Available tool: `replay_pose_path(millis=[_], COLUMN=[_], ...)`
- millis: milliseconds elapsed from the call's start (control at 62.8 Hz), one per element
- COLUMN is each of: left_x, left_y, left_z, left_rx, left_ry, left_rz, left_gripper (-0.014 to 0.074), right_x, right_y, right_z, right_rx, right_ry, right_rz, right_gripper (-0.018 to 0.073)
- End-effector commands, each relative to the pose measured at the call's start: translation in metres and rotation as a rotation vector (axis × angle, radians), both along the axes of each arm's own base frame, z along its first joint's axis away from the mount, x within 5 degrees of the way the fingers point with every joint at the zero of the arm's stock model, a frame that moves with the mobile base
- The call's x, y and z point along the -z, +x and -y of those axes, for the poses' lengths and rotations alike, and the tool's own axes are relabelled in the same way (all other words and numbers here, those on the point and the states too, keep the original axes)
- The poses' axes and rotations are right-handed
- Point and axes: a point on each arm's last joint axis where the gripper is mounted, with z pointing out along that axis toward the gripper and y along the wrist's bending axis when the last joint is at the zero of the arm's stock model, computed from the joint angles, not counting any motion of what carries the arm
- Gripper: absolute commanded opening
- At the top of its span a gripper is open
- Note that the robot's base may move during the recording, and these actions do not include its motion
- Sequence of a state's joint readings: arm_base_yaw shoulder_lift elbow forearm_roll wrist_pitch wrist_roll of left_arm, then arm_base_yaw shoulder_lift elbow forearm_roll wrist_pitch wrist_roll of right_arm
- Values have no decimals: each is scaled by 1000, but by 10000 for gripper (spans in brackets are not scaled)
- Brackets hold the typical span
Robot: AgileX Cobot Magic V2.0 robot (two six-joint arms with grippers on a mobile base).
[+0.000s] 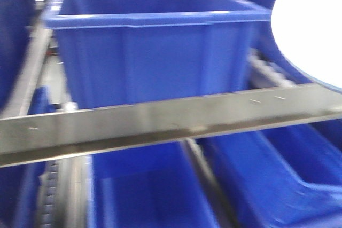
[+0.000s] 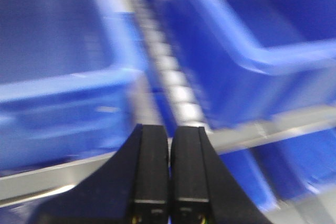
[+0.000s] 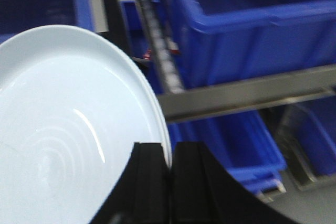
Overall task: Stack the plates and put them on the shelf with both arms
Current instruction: 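Turn the base toward the blue-crate shelf, plates held in right gripper, then raise the right gripper with the plates above the upper blue crate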
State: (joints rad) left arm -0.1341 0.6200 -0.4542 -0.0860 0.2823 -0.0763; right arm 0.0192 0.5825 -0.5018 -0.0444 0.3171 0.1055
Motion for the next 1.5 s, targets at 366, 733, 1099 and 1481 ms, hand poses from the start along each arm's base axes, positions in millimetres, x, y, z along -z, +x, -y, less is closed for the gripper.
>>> replay_pose_path(millis=[366, 733, 1099, 1481], left_x=[-17, -17, -17, -17], left_y=[3, 3, 3, 3], left_z=[0, 0, 0, 0], left_rx=[-10, -10, -10, -10], left_ry=[-27, -27, -27, -27], left_rz=[109, 109, 109, 109], left_gripper=[92, 92, 92, 92], right_x=[-20, -20, -20, -20], right_y=[2, 2, 2, 2], right_z=[0, 0, 0, 0], right_rx=[-2, -2, -2, -2], right_ry=[-7, -7, -7, -7], right_rz=[137, 137, 137, 137], right_gripper=[48, 48, 48, 48])
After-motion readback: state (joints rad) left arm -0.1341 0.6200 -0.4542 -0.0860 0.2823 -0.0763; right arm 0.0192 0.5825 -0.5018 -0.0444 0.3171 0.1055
